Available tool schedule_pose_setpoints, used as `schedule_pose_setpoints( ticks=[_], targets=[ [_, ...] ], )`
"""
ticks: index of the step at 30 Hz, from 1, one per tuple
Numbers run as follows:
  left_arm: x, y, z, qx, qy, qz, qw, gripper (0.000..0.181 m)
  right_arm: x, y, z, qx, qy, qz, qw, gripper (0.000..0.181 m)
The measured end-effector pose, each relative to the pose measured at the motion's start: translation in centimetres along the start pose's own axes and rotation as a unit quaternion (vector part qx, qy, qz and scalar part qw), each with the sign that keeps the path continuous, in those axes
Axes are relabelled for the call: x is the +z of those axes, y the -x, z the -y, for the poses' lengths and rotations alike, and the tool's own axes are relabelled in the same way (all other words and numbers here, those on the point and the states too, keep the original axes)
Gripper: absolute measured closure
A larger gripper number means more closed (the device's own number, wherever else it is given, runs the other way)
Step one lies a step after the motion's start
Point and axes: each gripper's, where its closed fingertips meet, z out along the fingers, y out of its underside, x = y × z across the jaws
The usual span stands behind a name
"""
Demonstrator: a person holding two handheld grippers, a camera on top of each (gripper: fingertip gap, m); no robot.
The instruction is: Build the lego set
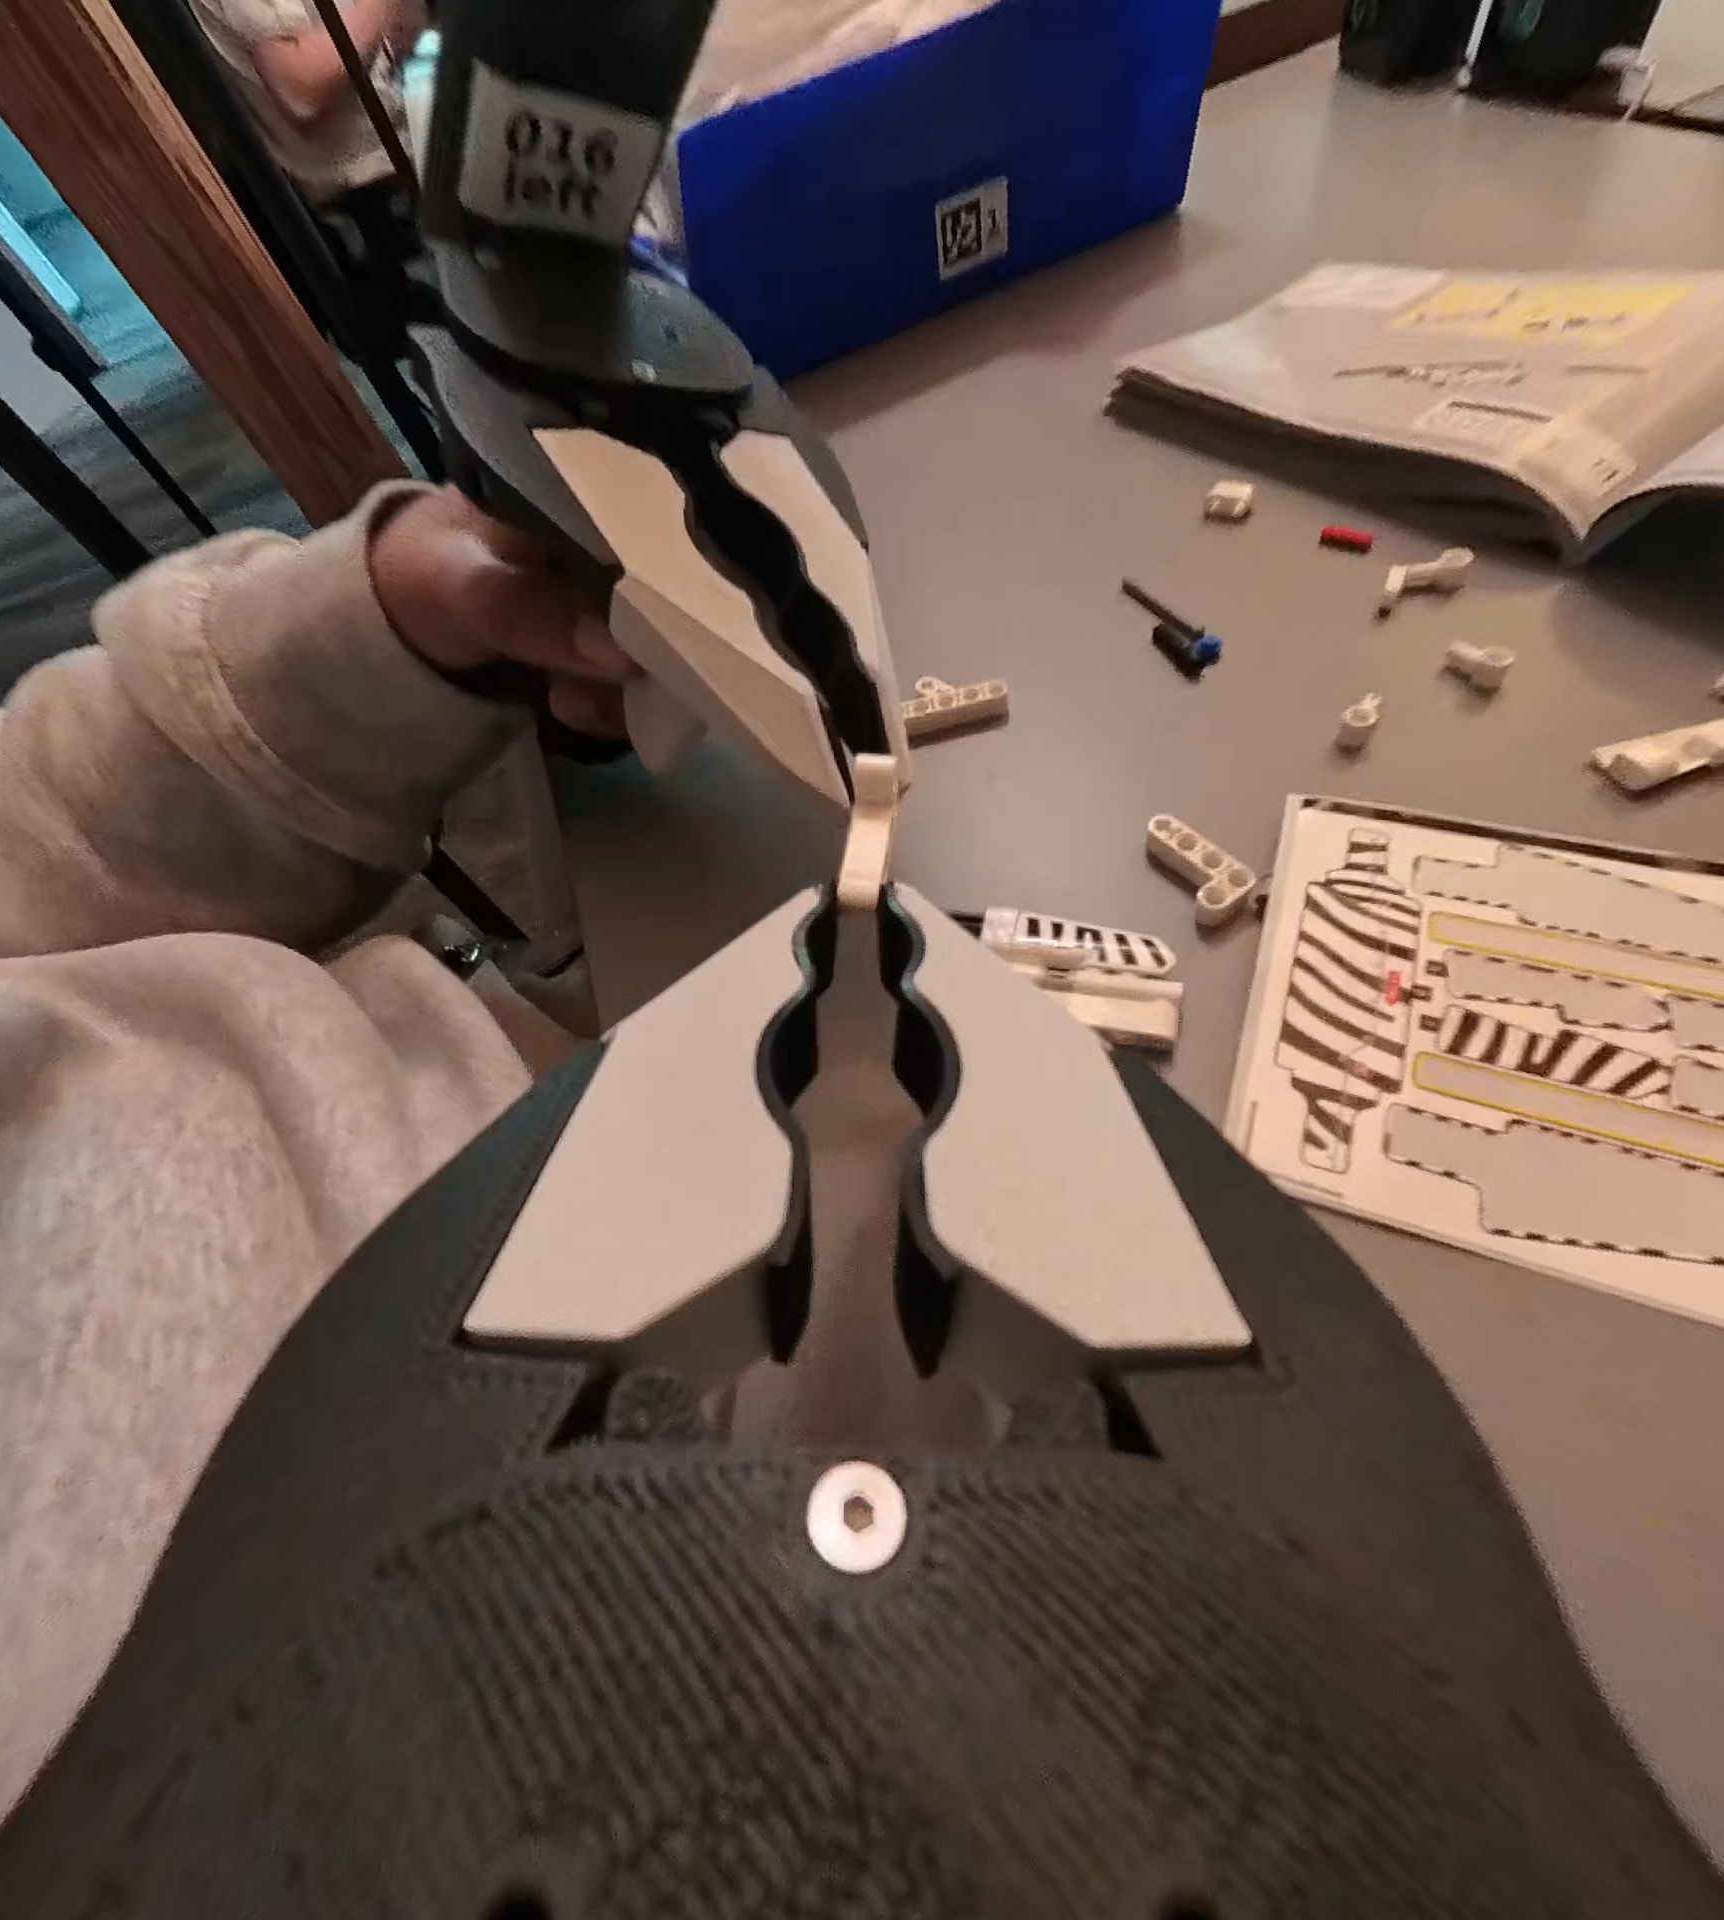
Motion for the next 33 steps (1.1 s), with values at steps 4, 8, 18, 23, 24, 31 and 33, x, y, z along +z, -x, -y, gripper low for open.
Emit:
schedule_pose_setpoints(
  ticks=[4,8,18,23,24,31,33],
  targets=[
    [-0.3,0.8,-1.3,0.016,0.049,0.036,0.998,0.179,1.1,0.1,-1.1,-0.013,0.032,-0.020,0.999,0.175],
    [0.0,1.1,-2.5,0.004,0.079,0.035,0.996,0.176,1.9,0.0,-2.3,-0.054,0.074,-0.062,0.994,0.175],
    [-0.5,1.4,-3.1,-0.013,0.090,0.030,0.995,0.173,3.1,0.4,-3.9,-0.089,0.130,-0.099,0.983,0.175],
    [-0.5,1.7,-3.5,-0.014,0.099,0.036,0.994,0.169,3.2,0.1,-4.3,-0.076,0.145,-0.103,0.981,0.175],
    [-0.5,1.9,-3.6,-0.015,0.102,0.040,0.994,0.169,3.3,0.0,-4.4,-0.074,0.148,-0.105,0.981,0.175],
    [0.1,2.3,-4.3,-0.022,0.125,0.052,0.991,0.172,3.3,-0.2,-4.4,-0.080,0.149,-0.115,0.979,0.175],
    [0.3,2.5,-4.6,-0.021,0.134,0.059,0.989,0.174,3.3,-0.2,-4.5,-0.082,0.150,-0.114,0.979,0.174]
  ],
)
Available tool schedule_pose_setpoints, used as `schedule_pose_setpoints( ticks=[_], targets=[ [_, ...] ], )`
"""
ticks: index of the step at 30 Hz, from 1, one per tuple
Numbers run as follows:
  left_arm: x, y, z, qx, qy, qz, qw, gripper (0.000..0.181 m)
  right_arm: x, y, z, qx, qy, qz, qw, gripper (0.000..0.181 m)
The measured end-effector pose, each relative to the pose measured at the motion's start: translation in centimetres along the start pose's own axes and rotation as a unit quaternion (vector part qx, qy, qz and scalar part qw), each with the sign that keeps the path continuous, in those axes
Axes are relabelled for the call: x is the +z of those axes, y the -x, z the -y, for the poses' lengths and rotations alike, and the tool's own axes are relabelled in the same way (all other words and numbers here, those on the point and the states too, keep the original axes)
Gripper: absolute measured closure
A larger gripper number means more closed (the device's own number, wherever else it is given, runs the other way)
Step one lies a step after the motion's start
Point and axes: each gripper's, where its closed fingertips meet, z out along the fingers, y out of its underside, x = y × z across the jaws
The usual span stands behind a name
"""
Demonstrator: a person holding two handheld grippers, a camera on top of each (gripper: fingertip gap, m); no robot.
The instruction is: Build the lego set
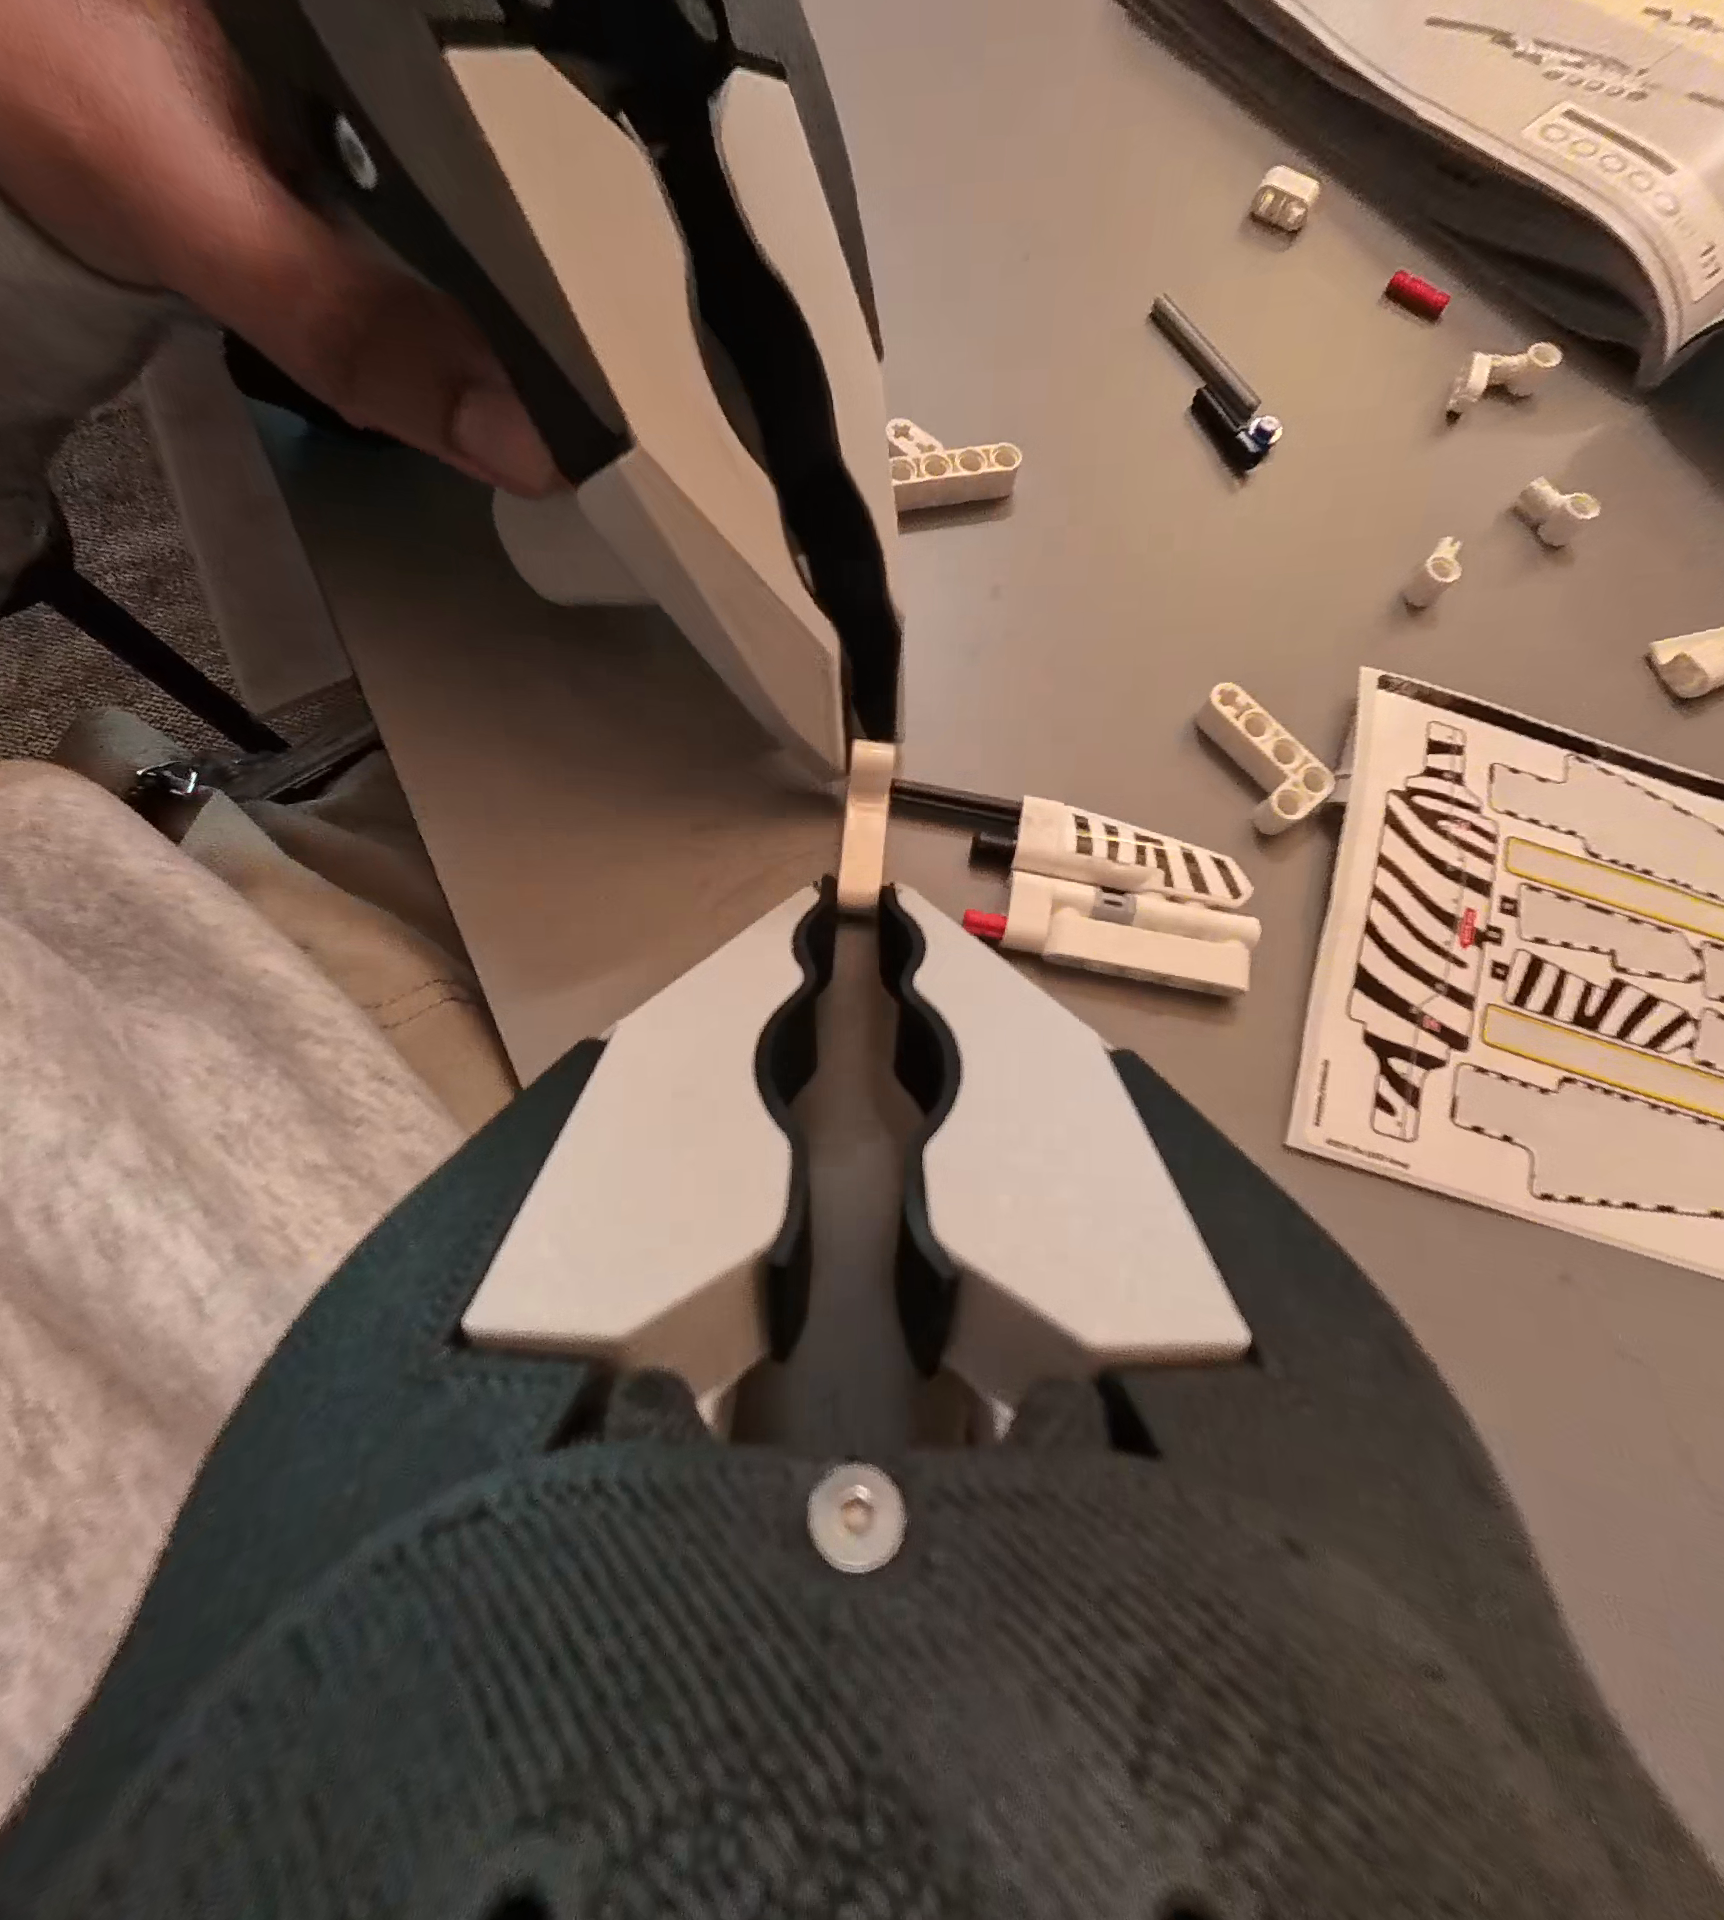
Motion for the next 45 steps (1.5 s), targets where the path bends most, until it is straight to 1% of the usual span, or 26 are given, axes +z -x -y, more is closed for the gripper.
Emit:
schedule_pose_setpoints(
  ticks=[2,4,6,8,11,13,17,22,24,26,28,29,31,32,33,37,38,40,41,45],
  targets=[
    [0.2,0.0,0.0,0.000,0.004,0.003,1.000,0.176,-0.1,0.2,-0.1,-0.006,0.000,0.003,1.000,0.170],
    [0.3,0.0,0.0,0.002,0.004,0.004,1.000,0.176,-0.4,0.7,0.0,-0.015,-0.003,0.024,1.000,0.156],
    [0.3,0.0,0.0,0.001,0.004,0.001,1.000,0.175,-0.9,1.0,0.6,-0.020,-0.022,0.044,0.999,0.154],
    [0.2,-0.1,0.1,-0.001,0.003,-0.004,1.000,0.174,-1.4,0.3,1.1,-0.022,-0.040,0.032,0.998,0.150],
    [0.2,-0.1,0.1,0.001,0.004,-0.001,1.000,0.175,-1.5,-1.6,0.8,-0.029,-0.042,-0.007,0.999,0.129],
    [0.3,0.1,0.1,0.004,0.004,0.007,1.000,0.178,-1.2,-2.5,0.2,-0.019,-0.033,-0.017,0.999,0.120],
    [0.2,0.3,0.2,0.005,0.003,0.014,1.000,0.180,-0.8,-2.6,-0.4,-0.001,-0.012,0.007,1.000,0.108],
    [-0.1,0.7,0.5,0.007,-0.009,0.020,1.000,0.181,-1.0,-2.3,-0.2,0.009,-0.021,0.038,0.999,0.104],
    [-0.3,0.8,0.6,0.005,-0.015,0.020,1.000,0.181,-1.2,-2.6,0.1,0.014,-0.034,0.038,0.999,0.104],
    [-0.6,0.7,0.5,0.002,-0.019,0.010,1.000,0.175,-1.4,-3.2,0.4,0.021,-0.044,0.034,0.998,0.103],
    [-0.8,0.5,0.4,-0.002,-0.020,0.002,1.000,0.164,-1.4,-3.3,0.3,0.032,-0.043,0.046,0.998,0.102],
    [-0.8,0.4,0.5,-0.005,-0.021,0.000,1.000,0.156,-1.4,-3.4,0.2,0.038,-0.039,0.053,0.997,0.100],
    [-0.7,0.1,0.9,-0.007,-0.034,0.013,0.999,0.130,-1.2,-3.5,0.0,0.049,-0.032,0.062,0.996,0.093],
    [-0.5,0.0,1.4,-0.001,-0.047,0.027,0.999,0.115,-1.2,-3.6,0.0,0.056,-0.029,0.066,0.996,0.091],
    [-0.2,-0.2,1.8,0.010,-0.060,0.046,0.997,0.106,-1.1,-3.6,-0.1,0.063,-0.028,0.072,0.995,0.091],
    [0.6,0.1,1.5,0.060,-0.040,0.142,0.987,0.103,-1.3,-3.6,0.1,0.083,-0.033,0.102,0.991,0.094],
    [0.8,0.2,1.6,0.068,-0.037,0.154,0.985,0.103,-1.3,-3.5,0.2,0.086,-0.036,0.111,0.989,0.096],
    [1.3,0.4,1.0,0.063,-0.011,0.163,0.984,0.105,-1.5,-3.3,0.4,0.098,-0.040,0.134,0.985,0.099],
    [1.3,0.5,1.0,0.068,-0.009,0.170,0.983,0.107,-1.6,-3.1,0.4,0.104,-0.041,0.150,0.982,0.101],
    [0.6,1.0,0.3,0.077,0.009,0.177,0.981,0.108,-2.1,-2.3,0.1,0.123,-0.033,0.197,0.972,0.107]
  ],
)
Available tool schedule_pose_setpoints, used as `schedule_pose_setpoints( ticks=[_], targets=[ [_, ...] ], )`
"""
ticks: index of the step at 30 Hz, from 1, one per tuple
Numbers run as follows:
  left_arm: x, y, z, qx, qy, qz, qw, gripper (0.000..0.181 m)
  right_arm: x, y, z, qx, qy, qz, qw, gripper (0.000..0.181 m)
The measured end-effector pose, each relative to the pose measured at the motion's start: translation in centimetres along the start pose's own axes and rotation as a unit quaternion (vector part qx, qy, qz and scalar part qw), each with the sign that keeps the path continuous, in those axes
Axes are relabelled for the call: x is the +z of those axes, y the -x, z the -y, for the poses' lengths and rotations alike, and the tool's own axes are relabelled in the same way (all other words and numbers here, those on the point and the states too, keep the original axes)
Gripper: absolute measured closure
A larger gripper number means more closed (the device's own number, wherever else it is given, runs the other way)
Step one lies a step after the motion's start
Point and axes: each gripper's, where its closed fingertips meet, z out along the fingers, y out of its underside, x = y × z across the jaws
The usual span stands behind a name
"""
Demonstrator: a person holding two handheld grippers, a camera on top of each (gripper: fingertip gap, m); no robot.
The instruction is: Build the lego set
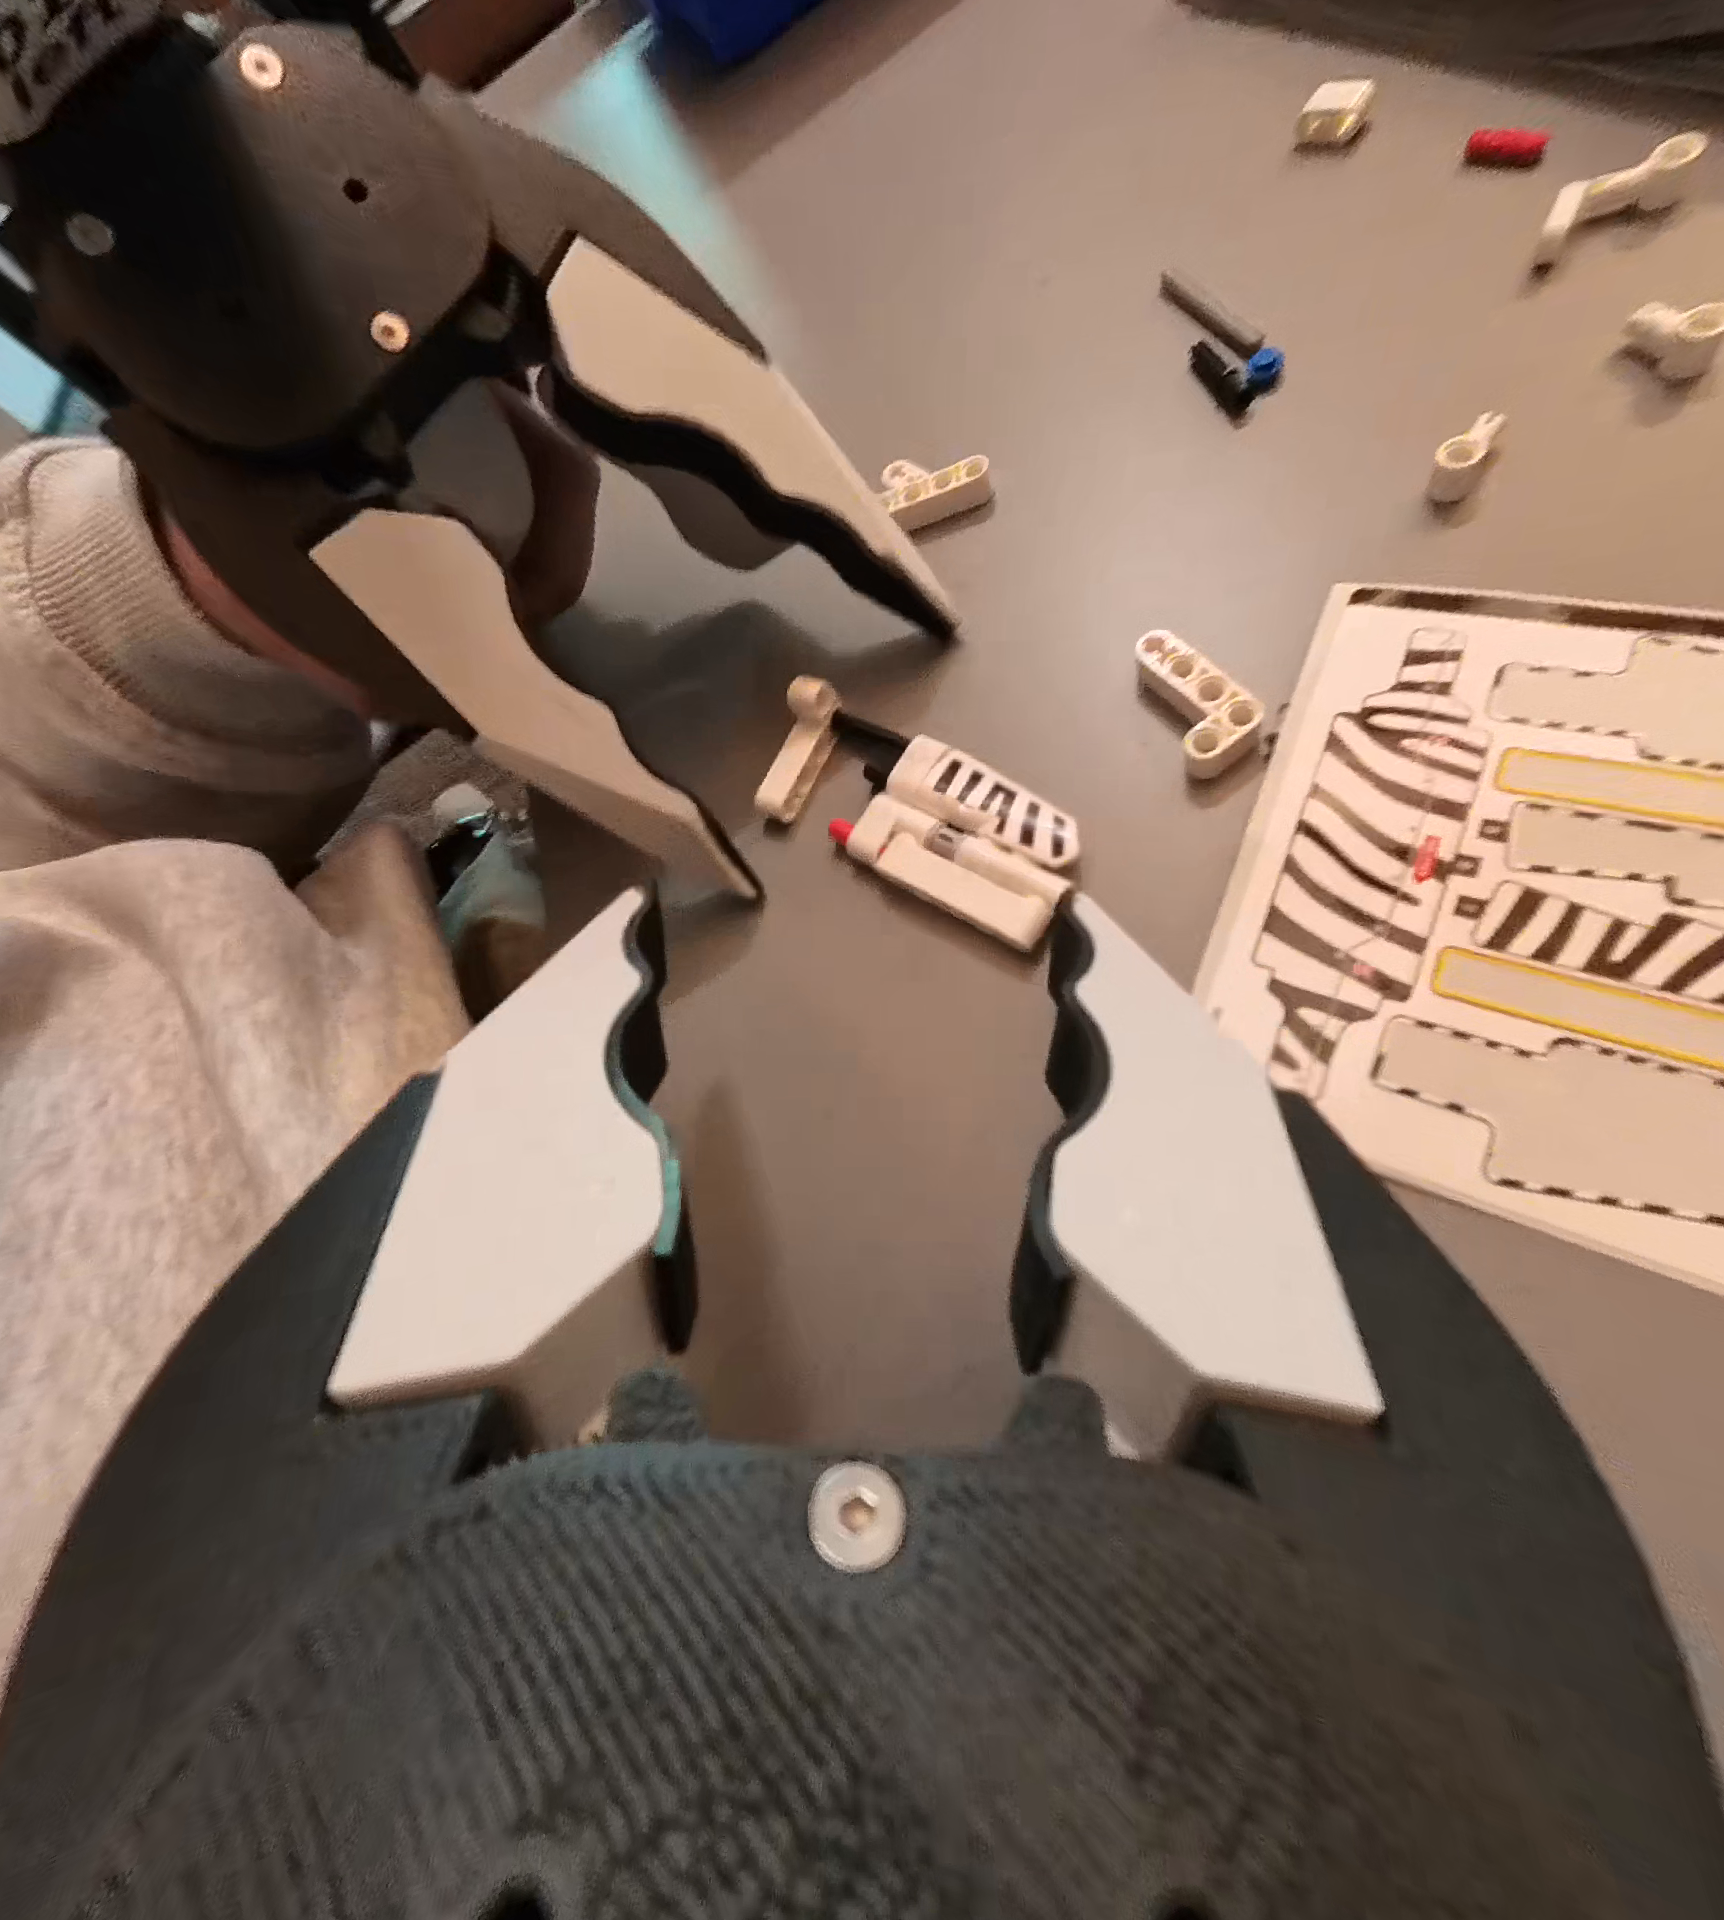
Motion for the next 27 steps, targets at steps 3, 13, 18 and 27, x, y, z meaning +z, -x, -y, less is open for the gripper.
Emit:
schedule_pose_setpoints(
  ticks=[3,13,18,27],
  targets=[
    [-0.9,-0.3,-0.7,0.021,-0.003,-0.038,0.999,0.108,-0.2,1.3,-0.5,-0.010,0.009,0.035,0.999,0.114],
    [-2.4,0.5,-1.1,0.042,-0.035,-0.080,0.995,0.119,0.9,-0.9,-0.4,-0.205,0.042,-0.074,0.975,0.114],
    [-1.8,0.8,-1.6,0.049,-0.012,-0.073,0.996,0.120,1.3,-0.9,-0.9,-0.192,0.064,-0.056,0.978,0.120],
    [-1.5,0.4,-1.4,0.055,-0.011,-0.085,0.995,0.140,1.4,-0.4,-1.0,-0.210,0.067,-0.046,0.974,0.140]
  ],
)
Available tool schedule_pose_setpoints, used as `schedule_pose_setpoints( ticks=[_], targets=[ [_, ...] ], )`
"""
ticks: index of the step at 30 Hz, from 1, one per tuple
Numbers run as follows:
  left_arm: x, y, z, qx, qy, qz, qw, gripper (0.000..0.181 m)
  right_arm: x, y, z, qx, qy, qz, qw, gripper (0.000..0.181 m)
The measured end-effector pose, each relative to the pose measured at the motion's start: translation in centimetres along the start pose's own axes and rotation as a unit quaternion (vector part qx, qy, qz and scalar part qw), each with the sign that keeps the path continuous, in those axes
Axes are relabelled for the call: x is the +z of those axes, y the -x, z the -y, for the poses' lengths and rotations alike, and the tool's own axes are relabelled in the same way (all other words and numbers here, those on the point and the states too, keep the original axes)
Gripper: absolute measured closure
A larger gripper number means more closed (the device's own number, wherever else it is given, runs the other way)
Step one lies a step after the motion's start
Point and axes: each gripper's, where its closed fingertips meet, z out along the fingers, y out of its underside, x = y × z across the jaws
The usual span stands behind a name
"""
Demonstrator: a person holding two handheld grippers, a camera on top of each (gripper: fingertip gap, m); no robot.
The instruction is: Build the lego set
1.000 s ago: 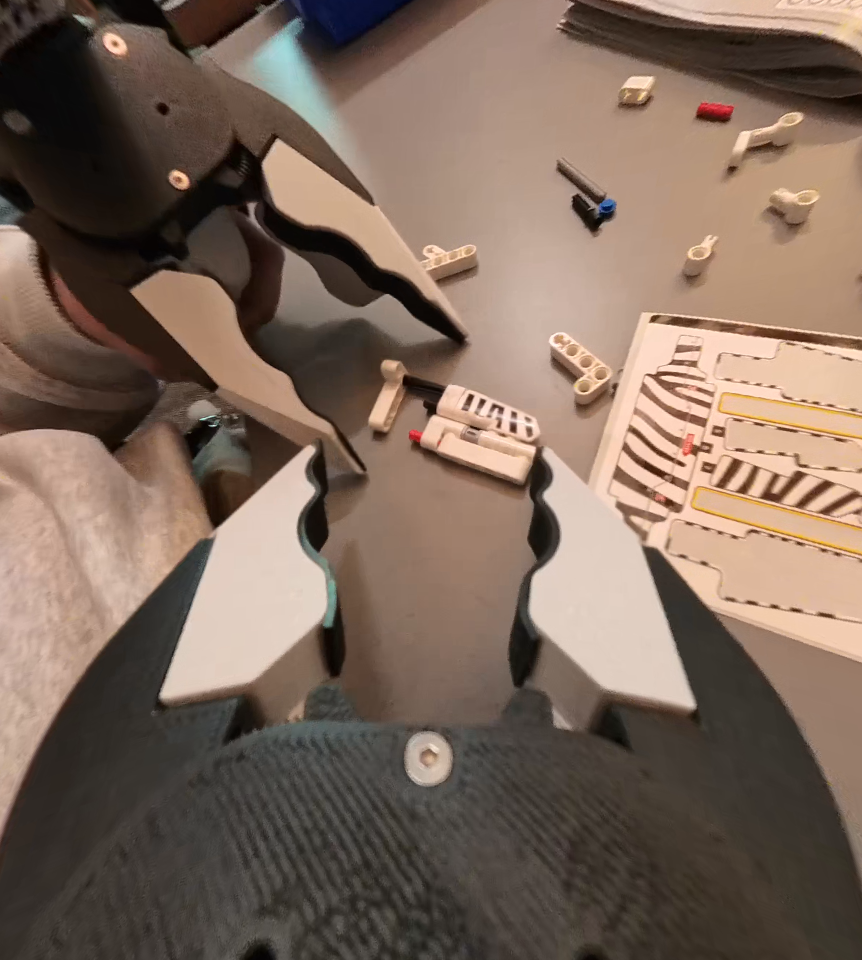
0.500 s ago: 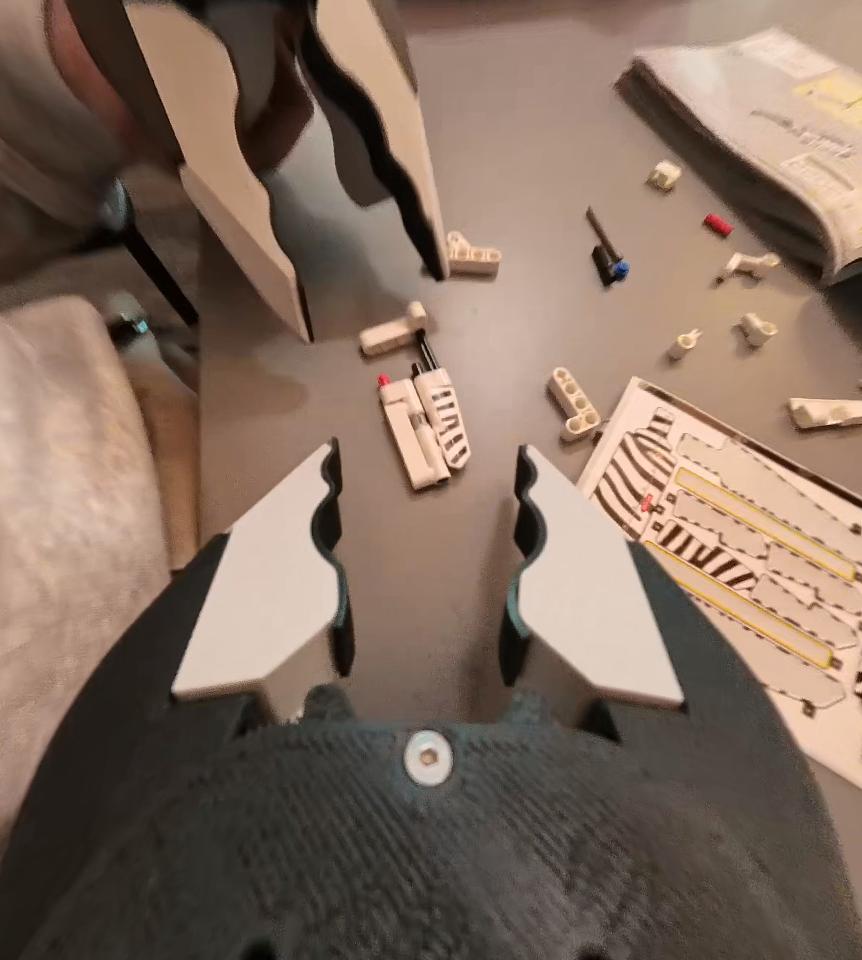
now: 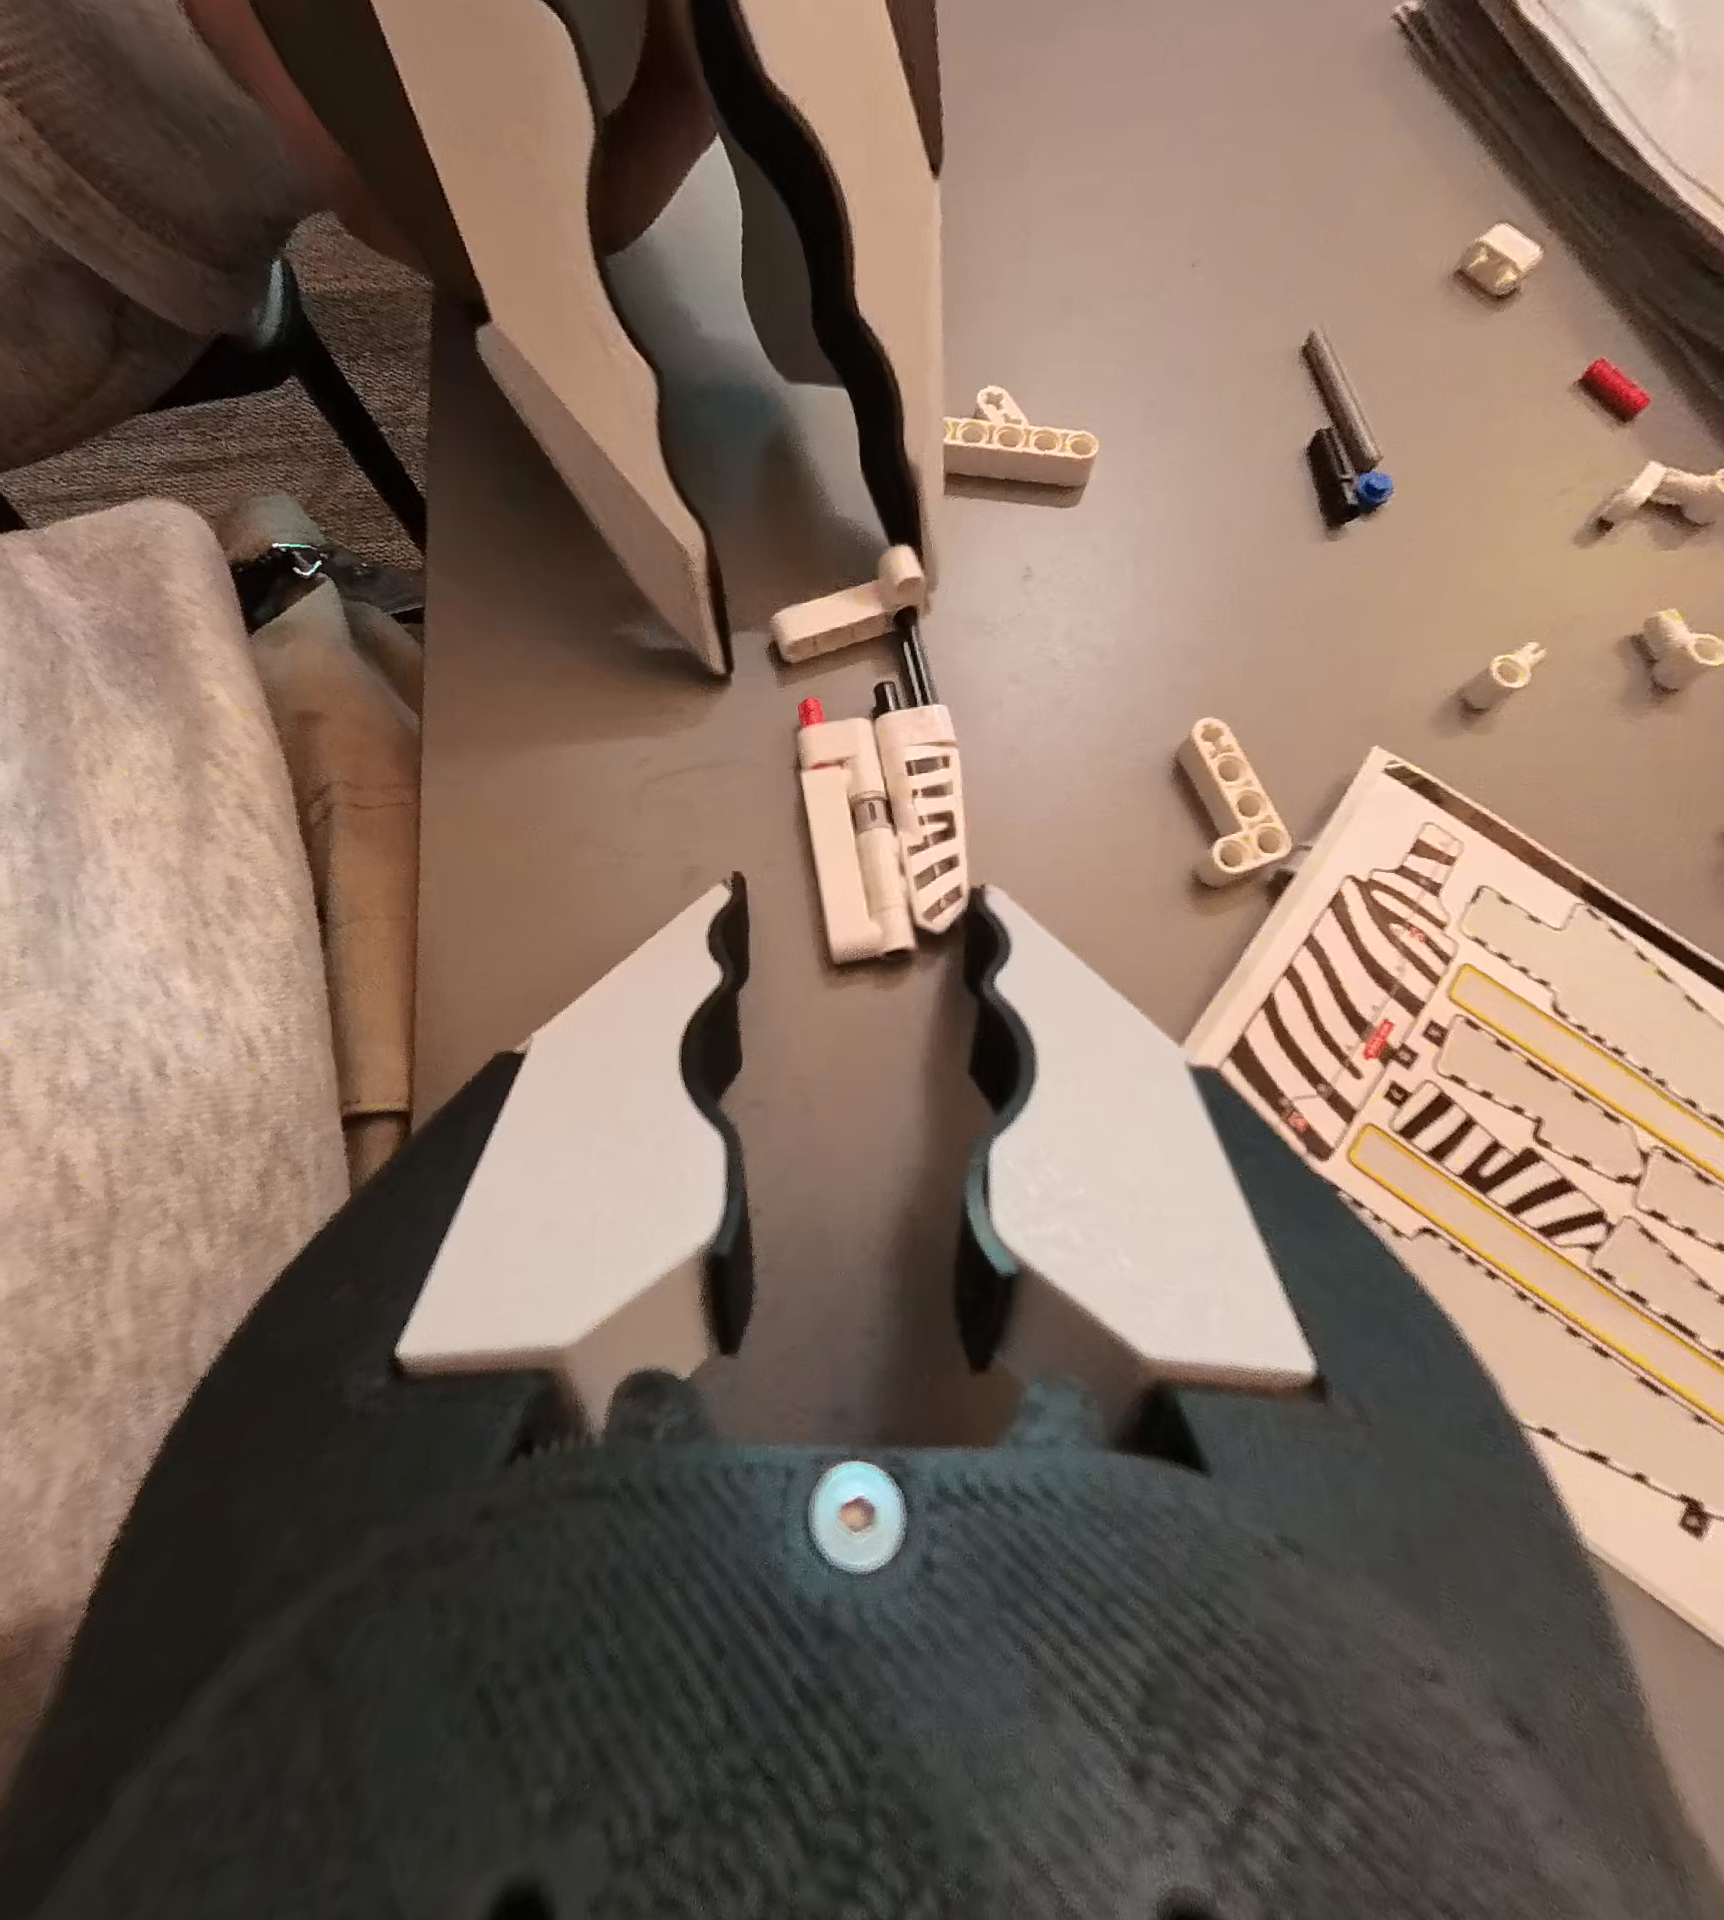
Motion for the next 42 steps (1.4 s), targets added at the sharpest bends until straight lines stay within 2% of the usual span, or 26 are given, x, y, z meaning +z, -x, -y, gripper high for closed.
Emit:
schedule_pose_setpoints(
  ticks=[5,12,29,42],
  targets=[
    [0.0,-0.1,0.0,-0.009,-0.001,-0.011,1.000,0.150,0.0,0.1,0.0,-0.001,0.000,0.003,1.000,0.145],
    [0.0,-0.4,0.0,-0.012,-0.002,-0.030,0.999,0.150,0.0,0.2,0.0,-0.003,-0.001,0.008,1.000,0.154],
    [-0.4,-1.5,0.1,-0.049,-0.007,-0.110,0.993,0.151,-0.3,1.1,-0.1,-0.013,-0.004,0.035,0.999,0.155],
    [-0.4,-1.6,-0.1,-0.032,-0.003,-0.100,0.995,0.151,-0.7,1.4,0.1,0.038,-0.014,0.074,0.996,0.157]
  ],
)
